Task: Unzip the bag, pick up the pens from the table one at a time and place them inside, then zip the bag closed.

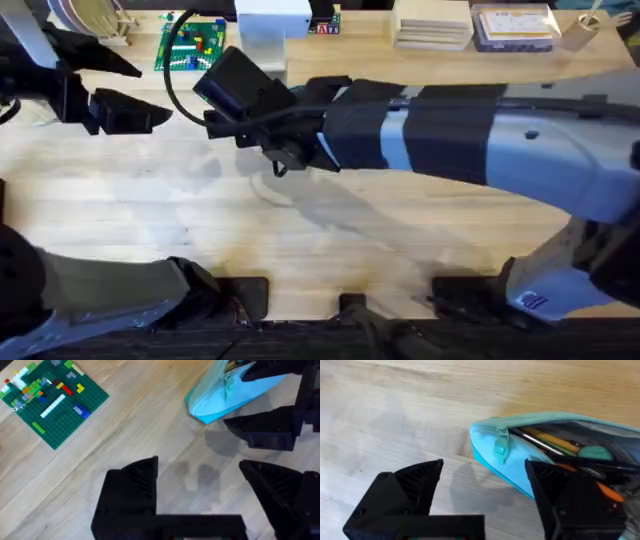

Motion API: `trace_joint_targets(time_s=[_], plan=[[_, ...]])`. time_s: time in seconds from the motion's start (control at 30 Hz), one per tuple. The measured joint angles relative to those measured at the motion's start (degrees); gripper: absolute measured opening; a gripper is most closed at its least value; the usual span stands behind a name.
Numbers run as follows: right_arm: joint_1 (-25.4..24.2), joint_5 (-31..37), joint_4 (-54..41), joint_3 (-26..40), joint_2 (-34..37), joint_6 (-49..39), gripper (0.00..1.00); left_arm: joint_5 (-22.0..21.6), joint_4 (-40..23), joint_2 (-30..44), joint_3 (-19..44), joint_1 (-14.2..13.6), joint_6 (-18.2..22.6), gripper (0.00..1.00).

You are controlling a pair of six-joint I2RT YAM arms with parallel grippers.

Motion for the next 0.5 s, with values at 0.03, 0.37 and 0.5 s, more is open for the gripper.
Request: trace_joint_targets(time_s=[0.03,0.37,0.5], plan=[[0.0,0.0,0.3,0.0,0.1,0.0,0.996,0.0,0.0,0.0,0.0,0.0,0.0,0.993],[-0.4,0.0,1.8,0.2,1.0,0.0,0.996,0.0,-0.1,0.0,0.0,0.0,0.0,0.993],[-0.9,0.0,1.8,0.2,2.0,0.0,0.996,0.0,-0.3,0.0,0.0,0.0,0.0,0.993]])
